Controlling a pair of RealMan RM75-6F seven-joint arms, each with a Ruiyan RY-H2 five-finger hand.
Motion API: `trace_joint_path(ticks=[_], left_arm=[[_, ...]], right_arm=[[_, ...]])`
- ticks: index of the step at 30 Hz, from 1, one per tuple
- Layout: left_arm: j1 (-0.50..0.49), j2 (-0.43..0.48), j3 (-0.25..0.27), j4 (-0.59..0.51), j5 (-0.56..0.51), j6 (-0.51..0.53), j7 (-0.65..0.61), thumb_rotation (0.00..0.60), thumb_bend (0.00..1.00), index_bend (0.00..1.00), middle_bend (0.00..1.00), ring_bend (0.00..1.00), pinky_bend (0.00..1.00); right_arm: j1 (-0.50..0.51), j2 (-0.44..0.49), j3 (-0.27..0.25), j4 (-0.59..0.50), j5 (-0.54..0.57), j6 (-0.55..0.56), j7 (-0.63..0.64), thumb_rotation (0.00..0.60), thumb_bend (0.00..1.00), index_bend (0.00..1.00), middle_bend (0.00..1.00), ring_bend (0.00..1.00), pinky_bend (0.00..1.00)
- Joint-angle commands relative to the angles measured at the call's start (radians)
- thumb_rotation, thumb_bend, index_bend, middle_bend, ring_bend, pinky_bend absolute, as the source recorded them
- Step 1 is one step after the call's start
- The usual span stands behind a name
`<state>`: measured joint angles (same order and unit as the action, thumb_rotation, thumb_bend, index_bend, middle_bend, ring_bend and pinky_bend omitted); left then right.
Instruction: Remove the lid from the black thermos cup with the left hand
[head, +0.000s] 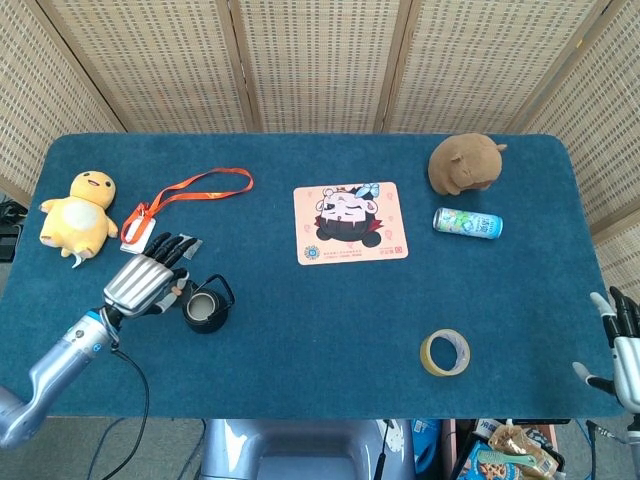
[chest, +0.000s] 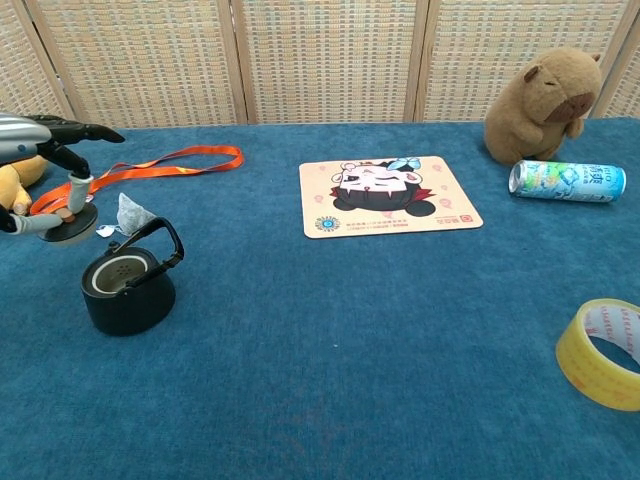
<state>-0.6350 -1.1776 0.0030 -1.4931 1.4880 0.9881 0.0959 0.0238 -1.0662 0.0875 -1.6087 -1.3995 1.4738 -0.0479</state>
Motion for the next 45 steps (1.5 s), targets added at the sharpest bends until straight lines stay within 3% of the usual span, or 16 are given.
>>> trace_joint_path(ticks=[1,9,16,18,19,20,22,27,29,31,33,38,42,45], left_arm=[[0.029,-0.020,0.024,0.098,-0.014,-0.011,-0.068,0.600,0.47,0.57,0.00,0.00,0.00],[0.060,-0.141,0.057,0.348,-0.012,-0.054,-0.229,0.600,0.47,0.57,0.00,0.00,0.00],[0.050,-0.188,0.054,0.411,-0.004,-0.079,-0.254,0.600,0.47,0.56,0.00,0.00,0.00],[0.049,-0.190,0.050,0.408,-0.013,-0.090,-0.247,0.600,0.46,0.37,0.00,0.00,0.00],[0.049,-0.187,0.048,0.400,-0.017,-0.093,-0.246,0.600,0.43,0.21,0.00,0.00,0.00],[0.050,-0.178,0.044,0.383,-0.020,-0.089,-0.249,0.600,0.41,0.11,0.00,0.00,0.00],[0.053,-0.157,0.036,0.351,-0.023,-0.074,-0.251,0.600,0.37,0.00,0.00,0.00,0.00],[0.077,-0.089,0.012,0.253,-0.023,-0.001,-0.273,0.600,0.37,0.00,0.00,0.00,0.00],[0.121,-0.043,-0.009,0.181,-0.038,0.092,-0.271,0.600,0.32,0.00,0.00,0.00,0.00],[0.161,-0.008,-0.020,0.109,-0.066,0.153,-0.221,0.600,0.19,0.00,0.00,0.00,0.00],[0.205,0.013,-0.030,0.049,-0.085,0.233,-0.163,0.600,0.13,0.00,0.00,0.00,0.00],[0.335,0.028,-0.020,-0.090,-0.071,0.464,0.020,0.600,0.11,0.00,0.00,0.00,0.00],[0.393,-0.004,-0.004,-0.133,-0.063,0.533,0.062,0.600,0.11,0.00,0.00,0.00,0.00],[0.410,-0.007,0.009,-0.154,-0.079,0.515,0.096,0.600,0.11,0.00,0.00,0.00,0.00]], right_arm=[[0.000,0.000,0.000,0.000,0.000,0.000,0.000,0.600,0.00,0.00,0.00,0.00,0.00],[0.003,-0.006,0.000,0.001,0.004,-0.006,-0.013,0.600,0.00,0.00,0.00,0.00,0.00],[0.005,-0.010,-0.002,0.002,0.002,-0.009,-0.017,0.600,0.00,0.00,0.00,0.00,0.00],[0.004,-0.009,-0.003,0.003,0.002,-0.008,-0.015,0.600,0.00,0.00,0.00,0.00,0.00],[0.004,-0.009,-0.003,0.003,0.002,-0.007,-0.014,0.600,0.00,0.00,0.00,0.00,0.00],[0.003,-0.007,-0.002,0.002,0.001,-0.006,-0.011,0.600,0.00,0.00,0.00,0.00,0.00],[0.002,-0.005,-0.002,0.001,0.000,-0.004,-0.006,0.600,0.00,0.00,0.00,0.00,0.00],[0.000,0.000,-0.004,-0.006,-0.012,0.004,-0.001,0.600,0.00,0.00,0.00,0.00,0.00],[-0.003,0.002,-0.004,-0.008,-0.018,0.015,0.000,0.600,0.00,0.00,0.00,0.00,0.00],[-0.005,0.000,-0.002,-0.007,-0.020,0.023,-0.005,0.600,0.00,0.00,0.00,0.00,0.00],[-0.006,-0.003,0.001,-0.006,-0.021,0.031,-0.011,0.600,0.00,0.00,0.00,0.00,0.00],[-0.004,-0.014,0.004,0.002,-0.032,0.043,-0.019,0.600,0.00,0.00,0.00,0.00,0.00],[-0.001,-0.021,0.005,0.012,-0.036,0.044,-0.023,0.600,0.00,0.00,0.00,0.00,0.00],[-0.001,-0.023,0.004,0.013,-0.040,0.045,-0.026,0.600,0.00,0.00,0.00,0.00,0.00]])
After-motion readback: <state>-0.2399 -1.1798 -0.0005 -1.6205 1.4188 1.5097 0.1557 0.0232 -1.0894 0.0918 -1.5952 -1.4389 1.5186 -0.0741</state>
